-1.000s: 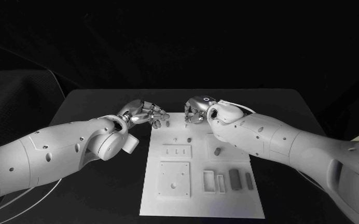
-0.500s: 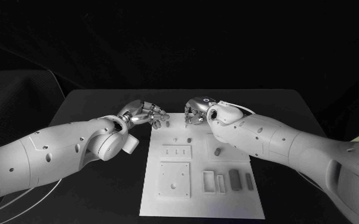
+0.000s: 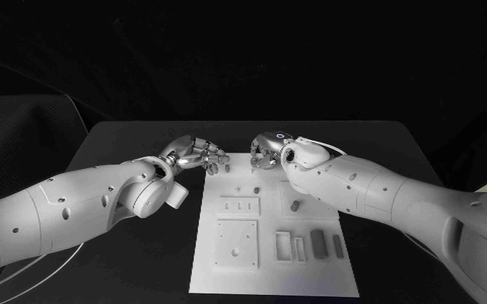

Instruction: Assemble the parts on the task board

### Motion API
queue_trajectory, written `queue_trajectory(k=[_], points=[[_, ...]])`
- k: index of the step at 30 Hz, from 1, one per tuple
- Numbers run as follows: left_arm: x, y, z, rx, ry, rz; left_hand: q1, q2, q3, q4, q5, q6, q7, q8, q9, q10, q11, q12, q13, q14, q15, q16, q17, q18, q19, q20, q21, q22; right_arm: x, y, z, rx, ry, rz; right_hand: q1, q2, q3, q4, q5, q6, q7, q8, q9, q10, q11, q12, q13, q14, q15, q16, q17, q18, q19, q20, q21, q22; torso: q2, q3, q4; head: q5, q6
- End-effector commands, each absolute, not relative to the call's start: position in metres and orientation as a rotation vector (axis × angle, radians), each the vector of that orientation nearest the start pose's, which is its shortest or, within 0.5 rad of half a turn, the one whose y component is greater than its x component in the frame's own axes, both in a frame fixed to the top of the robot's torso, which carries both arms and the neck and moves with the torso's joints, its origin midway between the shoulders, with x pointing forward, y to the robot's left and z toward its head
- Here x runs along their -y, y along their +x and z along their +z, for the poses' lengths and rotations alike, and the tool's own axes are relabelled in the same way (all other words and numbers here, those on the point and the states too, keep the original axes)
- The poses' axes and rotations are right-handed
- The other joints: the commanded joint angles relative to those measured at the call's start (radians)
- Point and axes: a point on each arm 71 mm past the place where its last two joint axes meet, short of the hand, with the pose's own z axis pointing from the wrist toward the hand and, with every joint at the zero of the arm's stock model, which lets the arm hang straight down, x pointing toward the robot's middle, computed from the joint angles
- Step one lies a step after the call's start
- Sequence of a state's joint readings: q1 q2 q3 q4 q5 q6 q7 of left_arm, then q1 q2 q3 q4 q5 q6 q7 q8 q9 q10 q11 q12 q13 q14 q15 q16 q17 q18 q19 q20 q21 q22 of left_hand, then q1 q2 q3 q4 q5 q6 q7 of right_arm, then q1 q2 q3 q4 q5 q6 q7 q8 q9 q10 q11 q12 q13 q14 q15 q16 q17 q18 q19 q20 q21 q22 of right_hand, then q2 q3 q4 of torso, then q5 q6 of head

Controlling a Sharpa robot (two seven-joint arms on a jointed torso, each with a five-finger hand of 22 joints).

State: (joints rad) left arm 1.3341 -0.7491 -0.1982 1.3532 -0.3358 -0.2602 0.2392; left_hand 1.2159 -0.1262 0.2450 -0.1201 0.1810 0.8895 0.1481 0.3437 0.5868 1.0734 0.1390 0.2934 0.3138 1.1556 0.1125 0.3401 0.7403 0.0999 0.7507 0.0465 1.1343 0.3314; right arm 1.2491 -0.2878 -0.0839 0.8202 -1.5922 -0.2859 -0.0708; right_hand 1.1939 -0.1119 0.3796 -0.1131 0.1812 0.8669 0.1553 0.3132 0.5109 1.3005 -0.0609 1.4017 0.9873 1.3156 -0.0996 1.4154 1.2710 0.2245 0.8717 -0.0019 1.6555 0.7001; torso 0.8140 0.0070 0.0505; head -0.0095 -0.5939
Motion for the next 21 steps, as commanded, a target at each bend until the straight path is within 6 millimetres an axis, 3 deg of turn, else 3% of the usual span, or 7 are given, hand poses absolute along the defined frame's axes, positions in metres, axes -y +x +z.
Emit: queue_trajectory(k=[1, 13, 21], points=[[-0.206, 0.522, -0.18, -1.673, -0.714, -1.274, 0.009, 0.0, 0.002, 0.003, 0.005, -0.002, 0.003, -0.004, -0.001, -0.006, 0.002, 0.006, 0.001, -0.005, 0.0, -0.007, 0.0, 0.01, -0.008, -0.001, -0.006, -0.002, 0.104, 0.588, -0.2, -1.61, -0.317, 0.419, -0.003, -0.006, -0.001, 0.003, 0.002, -0.015, 0.009, -0.003, -0.001, -0.009, -0.004, -0.004, -0.002, -0.008, -0.002, -0.004, -0.001, 0.005, -0.007, -0.002, 0.057, -0.001, 0.0, 0.0004, 0.0, 0.0, 0.001], [-0.207, 0.522, -0.18, -1.671, -0.715, -1.271, 0.009, 0.0, 0.002, 0.003, 0.005, -0.003, 0.003, -0.005, -0.002, -0.006, 0.002, 0.006, 0.001, -0.005, 0.0, -0.007, 0.0, 0.01, -0.008, 0.0, -0.007, -0.002, 0.107, 0.588, -0.198, -1.588, -0.299, 0.421, -0.002, 0.0, 0.002, 0.004, 0.003, -0.015, 0.008, -0.003, -0.001, -0.01, -0.004, -0.005, -0.002, -0.009, -0.002, -0.003, -0.002, 0.005, -0.007, -0.002, 0.057, -0.001, 0.001, 0.0002, -0.001, 0.001, 0.004], [-0.213, 0.524, -0.179, -1.658, -0.721, -1.263, 0.009, -0.002, 0.001, 0.003, 0.005, -0.005, 0.003, -0.006, -0.002, -0.006, 0.002, 0.006, 0.0, -0.005, 0.0, -0.007, 0.0, 0.009, -0.009, 0.0, -0.007, -0.002, 0.118, 0.582, -0.189, -1.551, -0.246, 0.486, -0.03, -0.027, -0.015, 0.01, 0.001, -0.039, 0.011, -0.011, -0.007, -0.015, -0.002, -0.006, -0.004, -0.015, -0.001, 0.0, -0.002, 0.002, -0.014, 0.0, 0.06, -0.002, 0.0, 0.0019, -0.0038, 0.003, 0.009]])
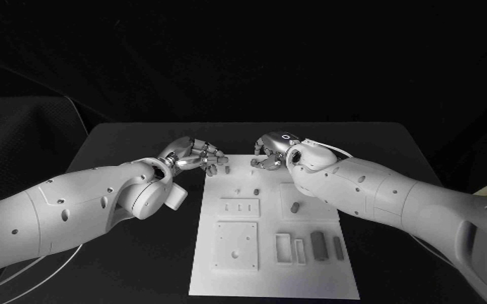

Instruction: Assemble the parts on the task board

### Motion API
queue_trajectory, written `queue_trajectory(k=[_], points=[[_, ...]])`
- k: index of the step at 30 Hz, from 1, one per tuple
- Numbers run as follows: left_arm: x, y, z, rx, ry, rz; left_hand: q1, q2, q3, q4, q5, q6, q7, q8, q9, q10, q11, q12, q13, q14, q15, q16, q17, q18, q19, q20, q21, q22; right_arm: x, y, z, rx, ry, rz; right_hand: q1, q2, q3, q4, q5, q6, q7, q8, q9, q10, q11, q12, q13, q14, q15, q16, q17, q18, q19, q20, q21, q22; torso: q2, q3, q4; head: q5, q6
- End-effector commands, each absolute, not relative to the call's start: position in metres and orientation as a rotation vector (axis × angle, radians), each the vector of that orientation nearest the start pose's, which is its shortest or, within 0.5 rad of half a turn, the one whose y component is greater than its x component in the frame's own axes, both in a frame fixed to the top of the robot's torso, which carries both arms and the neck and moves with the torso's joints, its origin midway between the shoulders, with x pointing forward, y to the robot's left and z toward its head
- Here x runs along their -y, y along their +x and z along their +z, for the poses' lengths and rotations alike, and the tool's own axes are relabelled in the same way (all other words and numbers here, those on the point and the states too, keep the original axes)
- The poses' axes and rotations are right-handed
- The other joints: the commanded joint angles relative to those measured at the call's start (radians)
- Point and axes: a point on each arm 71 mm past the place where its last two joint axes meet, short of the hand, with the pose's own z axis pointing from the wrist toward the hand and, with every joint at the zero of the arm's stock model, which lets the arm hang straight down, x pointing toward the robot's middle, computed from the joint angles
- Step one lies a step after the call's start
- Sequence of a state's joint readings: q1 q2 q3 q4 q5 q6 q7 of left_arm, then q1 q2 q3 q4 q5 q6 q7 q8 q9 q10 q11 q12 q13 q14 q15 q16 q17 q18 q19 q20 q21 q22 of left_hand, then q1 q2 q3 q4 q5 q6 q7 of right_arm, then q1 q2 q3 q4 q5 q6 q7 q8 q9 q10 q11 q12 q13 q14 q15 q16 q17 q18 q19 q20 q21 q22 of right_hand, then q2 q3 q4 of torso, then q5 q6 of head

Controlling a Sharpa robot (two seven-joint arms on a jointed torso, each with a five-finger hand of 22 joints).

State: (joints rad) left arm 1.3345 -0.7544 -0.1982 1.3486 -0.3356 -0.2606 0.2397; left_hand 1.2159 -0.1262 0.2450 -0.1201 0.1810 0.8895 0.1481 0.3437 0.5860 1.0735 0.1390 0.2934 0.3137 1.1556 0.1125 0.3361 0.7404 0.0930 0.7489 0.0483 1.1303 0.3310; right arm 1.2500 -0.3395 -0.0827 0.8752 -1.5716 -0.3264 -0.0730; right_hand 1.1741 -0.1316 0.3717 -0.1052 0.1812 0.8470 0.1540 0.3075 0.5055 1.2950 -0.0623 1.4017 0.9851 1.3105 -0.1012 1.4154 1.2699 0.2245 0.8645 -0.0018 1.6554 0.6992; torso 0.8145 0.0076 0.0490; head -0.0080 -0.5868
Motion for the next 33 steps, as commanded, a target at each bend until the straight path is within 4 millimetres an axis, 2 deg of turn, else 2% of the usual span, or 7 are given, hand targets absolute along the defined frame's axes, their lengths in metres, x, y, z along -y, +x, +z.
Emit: queue_trajectory(k=[1, 7, 13, 20, 24, 27, 33], points=[[-0.214, 0.524, -0.179, -1.657, -0.722, -1.262, 0.009, -0.002, 0.001, 0.003, 0.004, -0.005, 0.003, -0.006, -0.001, -0.007, 0.002, 0.006, 0.0, -0.006, 0.0, -0.004, 0.0, 0.016, -0.007, -0.002, -0.003, -0.001, 0.119, 0.581, -0.187, -1.547, -0.244, 0.493, -0.012, -0.009, -0.009, 0.003, 0.001, -0.02, 0.012, -0.005, -0.002, -0.009, 0.0, -0.006, -0.002, -0.01, 0.001, 0.0, -0.001, 0.002, -0.007, 0.0, 0.06, -0.001, -0.001, 0.0023, -0.0033, 0.002, 0.003], [-0.219, 0.525, -0.179, -1.648, -0.73, -1.258, 0.009, -0.003, 0.001, 0.003, 0.004, -0.006, 0.003, -0.006, -0.001, -0.007, 0.002, 0.006, 0.0, -0.006, 0.0, -0.004, 0.0, 0.016, -0.007, -0.002, -0.004, -0.001, 0.131, 0.575, -0.165, -1.524, -0.21, 0.532, -0.022, -0.013, -0.014, 0.007, 0.001, -0.022, 0.012, -0.004, -0.003, -0.01, 0.0, -0.005, -0.002, -0.011, 0.001, 0.001, -0.001, 0.002, -0.008, 0.001, 0.061, -0.001, -0.001, 0.0044, -0.0047, -0.003, 0.01], [-0.225, 0.526, -0.179, -1.637, -0.748, -1.252, 0.009, -0.003, 0.001, 0.004, 0.004, -0.006, 0.002, -0.006, -0.002, -0.007, 0.002, 0.006, 0.0, -0.006, 0.0, -0.004, 0.0, 0.016, -0.007, -0.002, -0.004, -0.001, 0.169, 0.577, -0.158, -1.545, -0.127, 0.52, -0.026, -0.015, -0.016, 0.008, 0.001, -0.022, 0.012, -0.004, -0.003, -0.01, 0.0, -0.005, -0.002, -0.011, 0.002, 0.002, -0.001, 0.002, -0.008, 0.001, 0.061, -0.001, -0.001, 0.0065, -0.0074, -0.004, 0.017], [-0.231, 0.526, -0.179, -1.629, -0.766, -1.245, 0.009, -0.003, 0.001, 0.004, 0.004, -0.006, 0.002, -0.006, -0.002, -0.007, 0.002, 0.006, 0.0, -0.007, 0.001, -0.005, 0.0, 0.016, -0.008, -0.001, -0.004, -0.002, 0.211, 0.575, -0.155, -1.632, -0.089, 0.472, -0.042, -0.031, -0.027, 0.011, 0.001, -0.03, 0.013, -0.005, -0.005, -0.017, 0.002, -0.008, -0.004, -0.019, 0.003, 0.001, -0.003, 0.001, -0.015, 0.001, 0.06, -0.003, -0.002, 0.0146, -0.0159, -0.005, 0.02], [-0.233, 0.527, -0.179, -1.627, -0.771, -1.241, 0.009, -0.003, 0.001, 0.004, 0.004, -0.006, 0.002, -0.006, -0.002, -0.007, 0.002, 0.006, 0.001, -0.007, 0.001, -0.005, 0.0, 0.016, -0.008, -0.001, -0.004, -0.002, 0.22, 0.576, -0.16, -1.699, -0.091, 0.443, -0.069, -0.052, -0.035, 0.016, 0.002, -0.105, 0.014, -0.021, -0.021, -0.053, 0.012, -0.025, -0.012, -0.057, 0.009, -0.012, -0.01, -0.004, -0.044, 0.004, 0.047, -0.011, 0.0, 0.0171, -0.0171, -0.006, 0.02], [-0.232, 0.527, -0.179, -1.629, -0.77, -1.243, 0.009, -0.003, 0.001, 0.004, 0.004, -0.006, 0.002, -0.006, -0.002, -0.007, 0.002, 0.006, 0.001, -0.007, 0.001, -0.005, 0.0, 0.016, -0.008, -0.001, -0.004, -0.002, 0.224, 0.577, -0.162, -1.721, -0.089, 0.43, -0.086, -0.068, -0.037, 0.021, 0.002, -0.175, 0.016, -0.027, -0.035, -0.085, 0.023, -0.037, -0.018, -0.086, 0.015, -0.018, -0.014, -0.01, -0.068, 0.007, 0.037, -0.018, 0.0, 0.0224, -0.0185, -0.007, 0.019], [-0.232, 0.529, -0.179, -1.631, -0.769, -1.242, 0.009, -0.003, 0.001, 0.004, 0.004, -0.005, 0.002, -0.006, -0.002, -0.006, 0.002, 0.007, 0.001, -0.007, 0.001, -0.005, 0.0, 0.015, -0.008, -0.001, -0.005, -0.002, 0.234, 0.583, -0.167, -1.751, -0.067, 0.393, -0.119, -0.098, -0.043, 0.03, 0.001, -0.315, 0.02, -0.032, -0.061, -0.137, 0.041, -0.043, -0.018, -0.128, 0.025, -0.012, -0.01, -0.021, -0.102, 0.009, 0.03, -0.024, 0.0, 0.0186, -0.015, -0.017, 0.017]])
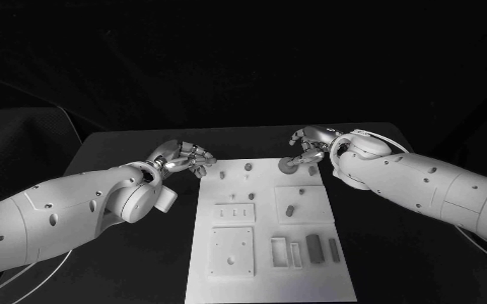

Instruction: Assemble the parts on the task board

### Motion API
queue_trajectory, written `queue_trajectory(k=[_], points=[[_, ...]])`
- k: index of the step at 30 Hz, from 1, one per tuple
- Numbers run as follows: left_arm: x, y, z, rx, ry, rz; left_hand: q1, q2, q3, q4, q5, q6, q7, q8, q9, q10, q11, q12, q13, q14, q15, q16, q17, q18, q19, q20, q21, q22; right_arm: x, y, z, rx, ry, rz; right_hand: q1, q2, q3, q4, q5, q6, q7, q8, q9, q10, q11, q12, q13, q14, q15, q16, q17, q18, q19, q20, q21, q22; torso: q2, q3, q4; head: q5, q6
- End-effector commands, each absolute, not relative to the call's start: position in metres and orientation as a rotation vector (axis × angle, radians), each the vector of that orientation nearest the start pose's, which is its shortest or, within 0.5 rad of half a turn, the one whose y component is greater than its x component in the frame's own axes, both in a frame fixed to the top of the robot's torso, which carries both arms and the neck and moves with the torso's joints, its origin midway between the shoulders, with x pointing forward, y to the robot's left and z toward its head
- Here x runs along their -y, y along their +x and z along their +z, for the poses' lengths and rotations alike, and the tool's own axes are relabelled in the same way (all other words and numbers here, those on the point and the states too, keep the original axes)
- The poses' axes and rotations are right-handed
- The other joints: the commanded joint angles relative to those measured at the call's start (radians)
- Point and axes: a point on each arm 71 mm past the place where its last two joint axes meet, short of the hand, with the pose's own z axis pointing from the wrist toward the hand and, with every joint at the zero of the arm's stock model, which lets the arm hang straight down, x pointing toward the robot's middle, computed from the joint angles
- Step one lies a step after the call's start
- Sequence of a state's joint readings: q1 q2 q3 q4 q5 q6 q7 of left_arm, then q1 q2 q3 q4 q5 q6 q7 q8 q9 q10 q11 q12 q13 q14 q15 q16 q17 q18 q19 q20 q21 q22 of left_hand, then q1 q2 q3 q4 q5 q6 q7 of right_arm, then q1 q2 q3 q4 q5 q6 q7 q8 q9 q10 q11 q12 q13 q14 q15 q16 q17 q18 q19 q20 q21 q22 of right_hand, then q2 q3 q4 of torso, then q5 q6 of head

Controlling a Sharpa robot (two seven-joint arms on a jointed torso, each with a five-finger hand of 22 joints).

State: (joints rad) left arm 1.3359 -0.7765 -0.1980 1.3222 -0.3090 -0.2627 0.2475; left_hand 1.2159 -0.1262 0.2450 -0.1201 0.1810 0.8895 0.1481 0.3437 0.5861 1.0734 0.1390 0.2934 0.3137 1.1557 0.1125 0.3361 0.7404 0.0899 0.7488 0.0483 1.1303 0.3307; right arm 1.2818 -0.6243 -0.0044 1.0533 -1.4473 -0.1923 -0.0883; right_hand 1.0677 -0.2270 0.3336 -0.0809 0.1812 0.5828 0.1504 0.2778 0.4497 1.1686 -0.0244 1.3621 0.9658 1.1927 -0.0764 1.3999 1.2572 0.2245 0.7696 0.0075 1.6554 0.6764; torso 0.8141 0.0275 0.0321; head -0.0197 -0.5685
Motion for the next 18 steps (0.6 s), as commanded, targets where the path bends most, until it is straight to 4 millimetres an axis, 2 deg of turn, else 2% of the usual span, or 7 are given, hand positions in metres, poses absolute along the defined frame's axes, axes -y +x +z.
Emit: queue_trajectory(k=[1, 2, 5, 9, 13, 16, 18], points=[[-0.232, 0.529, -0.18, -1.632, -0.769, -1.242, 0.009, -0.003, 0.001, 0.004, 0.004, -0.005, 0.002, -0.006, -0.002, -0.006, 0.002, 0.007, 0.001, -0.007, 0.001, -0.005, 0.0, 0.019, -0.008, -0.001, -0.005, -0.001, 0.236, 0.584, -0.169, -1.754, -0.062, 0.386, -0.019, -0.005, -0.008, 0.007, 0.001, -0.073, 0.024, -0.003, -0.011, -0.018, 0.006, -0.001, 0.002, -0.016, 0.001, 0.007, 0.004, -0.022, -0.012, 0.0, 0.03, -0.001, 0.0, -0.0023, 0.0016, -0.005, -0.001], [-0.232, 0.529, -0.18, -1.632, -0.769, -1.242, 0.009, -0.003, 0.001, 0.005, 0.004, -0.005, 0.002, -0.006, -0.002, -0.006, 0.002, 0.007, 0.001, -0.007, 0.001, -0.005, 0.0, 0.019, -0.008, -0.001, -0.005, -0.001, 0.236, 0.585, -0.17, -1.755, -0.058, 0.381, -0.024, -0.009, -0.011, 0.008, 0.001, -0.114, 0.024, -0.016, -0.035, -0.024, 0.008, 0.0, 0.003, -0.02, 0.003, 0.009, 0.005, -0.023, -0.015, 0.0, 0.031, -0.001, 0.0, -0.0021, 0.0015, -0.005, -0.001], [-0.231, 0.529, -0.18, -1.633, -0.768, -1.244, 0.009, -0.003, 0.001, 0.005, 0.004, -0.005, 0.002, -0.006, -0.002, -0.006, 0.001, 0.007, 0.001, -0.007, 0.001, -0.005, 0.0, 0.018, -0.008, -0.001, -0.005, -0.001, 0.238, 0.589, -0.174, -1.755, -0.045, 0.367, -0.032, -0.013, -0.014, 0.01, 0.001, -0.18, 0.025, -0.037, -0.072, -0.033, 0.011, 0.002, 0.005, -0.028, 0.004, 0.013, 0.007, -0.025, -0.021, 0.0, 0.032, -0.002, 0.001, -0.0024, 0.0018, -0.008, -0.001], [-0.229, 0.529, -0.18, -1.636, -0.766, -1.246, 0.009, -0.003, 0.001, 0.005, 0.004, -0.005, 0.002, -0.006, -0.002, -0.006, 0.001, 0.007, 0.001, -0.008, 0.001, -0.005, 0.0, 0.018, -0.008, -0.001, -0.005, -0.001, 0.237, 0.591, -0.177, -1.77, -0.022, 0.373, -0.035, -0.011, -0.014, 0.012, 0.001, -0.182, 0.026, -0.034, -0.07, -0.035, 0.012, 0.004, 0.006, -0.029, 0.005, 0.015, 0.008, -0.025, -0.022, 0.0, 0.033, -0.002, 0.001, -0.0034, 0.0031, -0.011, -0.003], [-0.227, 0.529, -0.18, -1.639, -0.765, -1.248, 0.009, -0.003, 0.0, 0.005, 0.004, -0.005, 0.002, -0.006, -0.002, -0.006, 0.001, 0.007, 0.001, -0.008, 0.001, -0.005, 0.0, 0.018, -0.008, -0.001, -0.005, -0.001, 0.237, 0.594, -0.179, -1.786, -0.021, 0.367, -0.035, -0.001, -0.01, 0.014, 0.002, -0.155, 0.025, -0.011, -0.044, -0.035, 0.012, 0.009, 0.008, -0.029, 0.005, 0.021, 0.01, -0.025, -0.021, -0.001, 0.036, -0.001, 0.001, -0.0046, 0.004, -0.014, -0.007], [-0.227, 0.529, -0.18, -1.64, -0.765, -1.249, 0.009, -0.003, 0.0, 0.005, 0.004, -0.005, 0.002, -0.006, -0.002, -0.006, 0.001, 0.007, 0.001, -0.008, 0.001, -0.006, 0.0, 0.018, -0.009, -0.001, -0.005, -0.001, 0.234, 0.598, -0.181, -1.797, -0.022, 0.361, -0.036, 0.009, -0.009, 0.014, 0.002, -0.088, 0.023, 0.036, -0.005, -0.036, 0.013, 0.026, 0.015, -0.03, 0.004, 0.037, 0.015, -0.025, -0.022, -0.003, 0.045, 0.002, 0.001, -0.006, 0.0028, -0.012, -0.005], [-0.225, 0.529, -0.18, -1.64, -0.763, -1.252, 0.008, -0.003, 0.0, 0.005, 0.004, -0.005, 0.002, -0.006, -0.002, -0.006, 0.001, 0.007, 0.001, -0.008, 0.001, -0.006, 0.0, 0.018, -0.009, -0.001, -0.005, -0.001, 0.232, 0.599, -0.182, -1.8, -0.023, 0.361, -0.037, 0.016, -0.012, 0.01, 0.001, -0.058, 0.021, 0.052, 0.003, -0.038, 0.012, 0.035, 0.019, -0.031, 0.004, 0.046, 0.018, -0.025, -0.023, -0.004, 0.05, 0.004, 0.001, -0.0053, 0.0012, -0.012, -0.006]])
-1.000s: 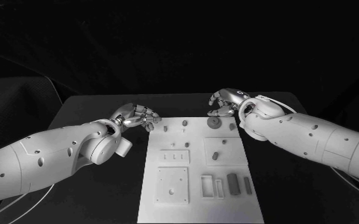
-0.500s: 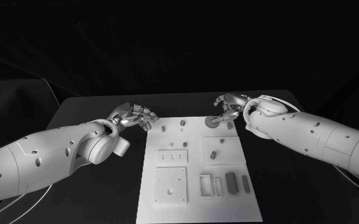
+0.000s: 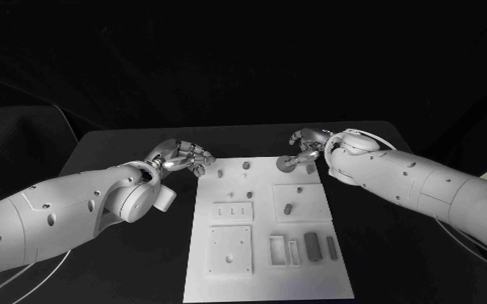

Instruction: Assemble the parts on the task board

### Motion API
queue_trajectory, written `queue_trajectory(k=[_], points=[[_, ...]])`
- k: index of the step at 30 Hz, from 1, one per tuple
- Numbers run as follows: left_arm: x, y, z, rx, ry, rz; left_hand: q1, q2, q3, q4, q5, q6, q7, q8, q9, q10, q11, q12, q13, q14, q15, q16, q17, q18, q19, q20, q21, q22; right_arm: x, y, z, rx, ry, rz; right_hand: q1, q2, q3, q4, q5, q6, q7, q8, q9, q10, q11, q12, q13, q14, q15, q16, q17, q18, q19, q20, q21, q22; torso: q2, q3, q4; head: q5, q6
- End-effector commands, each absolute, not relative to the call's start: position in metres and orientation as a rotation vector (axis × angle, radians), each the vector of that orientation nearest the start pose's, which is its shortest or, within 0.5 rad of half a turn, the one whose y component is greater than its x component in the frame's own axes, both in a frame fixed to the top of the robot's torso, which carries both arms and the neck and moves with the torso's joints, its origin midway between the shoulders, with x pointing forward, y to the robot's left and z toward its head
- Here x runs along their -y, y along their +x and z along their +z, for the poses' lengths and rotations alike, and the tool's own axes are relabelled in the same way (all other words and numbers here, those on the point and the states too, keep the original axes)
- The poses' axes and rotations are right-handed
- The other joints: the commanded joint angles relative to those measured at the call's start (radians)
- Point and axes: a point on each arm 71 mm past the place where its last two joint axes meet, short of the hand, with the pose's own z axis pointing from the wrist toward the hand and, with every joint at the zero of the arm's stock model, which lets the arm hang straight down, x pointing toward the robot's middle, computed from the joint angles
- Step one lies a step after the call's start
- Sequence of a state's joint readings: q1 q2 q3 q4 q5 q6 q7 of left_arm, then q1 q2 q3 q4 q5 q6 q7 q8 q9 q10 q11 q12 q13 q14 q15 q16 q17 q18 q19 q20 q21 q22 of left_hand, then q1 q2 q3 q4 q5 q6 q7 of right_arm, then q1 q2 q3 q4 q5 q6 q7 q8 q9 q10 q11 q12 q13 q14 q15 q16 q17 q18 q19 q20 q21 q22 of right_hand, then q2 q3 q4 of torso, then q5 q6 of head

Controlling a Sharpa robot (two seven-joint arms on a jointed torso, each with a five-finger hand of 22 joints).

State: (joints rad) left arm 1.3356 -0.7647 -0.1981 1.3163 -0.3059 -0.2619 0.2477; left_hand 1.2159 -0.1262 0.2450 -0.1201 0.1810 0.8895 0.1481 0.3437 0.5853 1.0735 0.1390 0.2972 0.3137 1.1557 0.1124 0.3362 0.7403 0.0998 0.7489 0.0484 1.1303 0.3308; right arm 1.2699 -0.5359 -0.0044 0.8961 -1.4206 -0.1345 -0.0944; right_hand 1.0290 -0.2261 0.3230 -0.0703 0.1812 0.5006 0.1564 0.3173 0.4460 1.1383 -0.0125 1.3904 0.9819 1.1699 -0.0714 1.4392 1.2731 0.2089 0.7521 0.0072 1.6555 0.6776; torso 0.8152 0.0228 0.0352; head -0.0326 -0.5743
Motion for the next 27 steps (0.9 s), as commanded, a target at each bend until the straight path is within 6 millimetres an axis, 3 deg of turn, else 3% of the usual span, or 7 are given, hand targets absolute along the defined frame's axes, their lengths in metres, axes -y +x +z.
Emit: queue_trajectory(k=[1, 9, 20, 27], points=[[-0.224, 0.529, -0.18, -1.641, -0.762, -1.254, 0.008, -0.003, 0.0, 0.006, 0.004, -0.005, 0.002, -0.006, -0.001, -0.006, 0.001, 0.003, 0.001, -0.008, 0.001, -0.006, 0.0, 0.008, -0.009, -0.001, -0.005, -0.002, 0.232, 0.599, -0.182, -1.803, -0.024, 0.361, 0.002, 0.018, -0.002, -0.003, 0.001, 0.037, 0.014, 0.018, 0.011, -0.007, 0.0, 0.011, 0.004, -0.009, -0.002, 0.011, 0.004, -0.009, -0.005, -0.004, 0.053, 0.003, 0.0, -0.0005, -0.0011, -0.001, 0.0], [-0.22, 0.529, -0.18, -1.646, -0.757, -1.264, 0.008, -0.003, 0.0, 0.006, 0.004, -0.005, 0.002, -0.006, -0.001, -0.006, 0.001, 0.003, 0.001, -0.008, 0.001, -0.006, 0.0, 0.008, -0.009, -0.001, -0.005, -0.002, 0.225, 0.601, -0.185, -1.806, -0.029, 0.364, 0.004, 0.042, -0.012, -0.017, 0.001, 0.134, 0.01, 0.057, 0.033, -0.003, -0.004, 0.041, 0.014, -0.007, -0.005, 0.041, 0.01, -0.007, -0.004, -0.008, 0.071, 0.009, 0.0, -0.0006, 0.0003, -0.001, -0.002], [-0.221, 0.528, -0.18, -1.647, -0.759, -1.262, 0.008, -0.003, 0.0, 0.007, 0.004, -0.005, 0.003, -0.006, -0.001, -0.006, 0.001, 0.004, 0.001, -0.009, 0.001, -0.006, 0.0, 0.008, -0.009, -0.001, -0.006, -0.002, 0.224, 0.6, -0.194, -1.816, -0.041, 0.35, 0.006, 0.048, -0.013, -0.02, 0.002, 0.148, 0.009, 0.062, 0.036, -0.002, -0.005, 0.045, 0.015, -0.007, -0.006, 0.045, 0.011, -0.007, -0.004, -0.009, 0.074, 0.009, 0.002, 0.0015, 0.0005, 0.004, -0.006], [-0.222, 0.528, -0.18, -1.645, -0.76, -1.259, 0.008, -0.002, 0.0, 0.007, 0.004, -0.005, 0.003, -0.006, -0.001, -0.006, 0.001, 0.004, 0.001, -0.009, 0.002, -0.006, 0.0, 0.008, -0.009, 0.0, -0.006, -0.002, 0.226, 0.6, -0.194, -1.812, -0.044, 0.339, 0.008, 0.05, -0.013, -0.021, 0.002, 0.152, 0.009, 0.063, 0.037, -0.002, -0.005, 0.046, 0.015, -0.007, -0.006, 0.047, 0.011, -0.006, -0.003, -0.009, 0.075, 0.01, 0.0, 0.0021, -0.0031, 0.006, -0.004]])
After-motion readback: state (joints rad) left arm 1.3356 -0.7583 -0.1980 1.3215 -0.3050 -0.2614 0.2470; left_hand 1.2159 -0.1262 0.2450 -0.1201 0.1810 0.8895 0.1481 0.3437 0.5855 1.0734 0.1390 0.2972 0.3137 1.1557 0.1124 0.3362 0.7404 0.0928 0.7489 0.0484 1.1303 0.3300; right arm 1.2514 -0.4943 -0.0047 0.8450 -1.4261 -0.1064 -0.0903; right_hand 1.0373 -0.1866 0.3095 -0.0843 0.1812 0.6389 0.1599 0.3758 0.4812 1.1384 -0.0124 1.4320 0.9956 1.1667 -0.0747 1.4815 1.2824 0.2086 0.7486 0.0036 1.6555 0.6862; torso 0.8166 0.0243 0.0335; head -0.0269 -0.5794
